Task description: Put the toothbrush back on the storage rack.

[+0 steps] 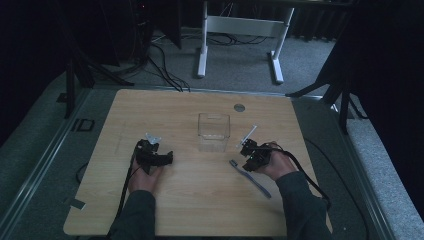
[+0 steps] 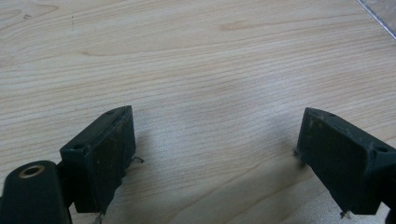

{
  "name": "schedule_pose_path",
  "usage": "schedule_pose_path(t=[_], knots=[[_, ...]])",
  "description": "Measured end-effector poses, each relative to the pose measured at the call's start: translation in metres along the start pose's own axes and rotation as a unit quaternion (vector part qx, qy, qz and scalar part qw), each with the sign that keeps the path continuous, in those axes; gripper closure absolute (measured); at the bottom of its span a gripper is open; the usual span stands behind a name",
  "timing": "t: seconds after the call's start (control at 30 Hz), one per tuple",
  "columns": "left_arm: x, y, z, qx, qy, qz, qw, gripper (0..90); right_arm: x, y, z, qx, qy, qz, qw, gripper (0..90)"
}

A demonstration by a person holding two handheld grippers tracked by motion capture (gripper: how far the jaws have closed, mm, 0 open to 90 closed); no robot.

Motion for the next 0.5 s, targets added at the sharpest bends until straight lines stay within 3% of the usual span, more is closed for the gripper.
schedule_pose_path(t=[0.5], knots=[[0.0,0.0,0.0,0.0,0.0,0.0,1.0,11.8,-0.0062,-0.0019,-0.0043,0.006,-0.022,0.012,0.9997,67.8]])
Point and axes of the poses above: each handheld gripper's, and its own axes: x roughly backward along the jaws, z roughly out of its top, y roughly to its right, the point moved 10 cm from there along -x, roughly forward along the jaws, and after that the axes turned 1 degree about z, right-handed, at the moved point
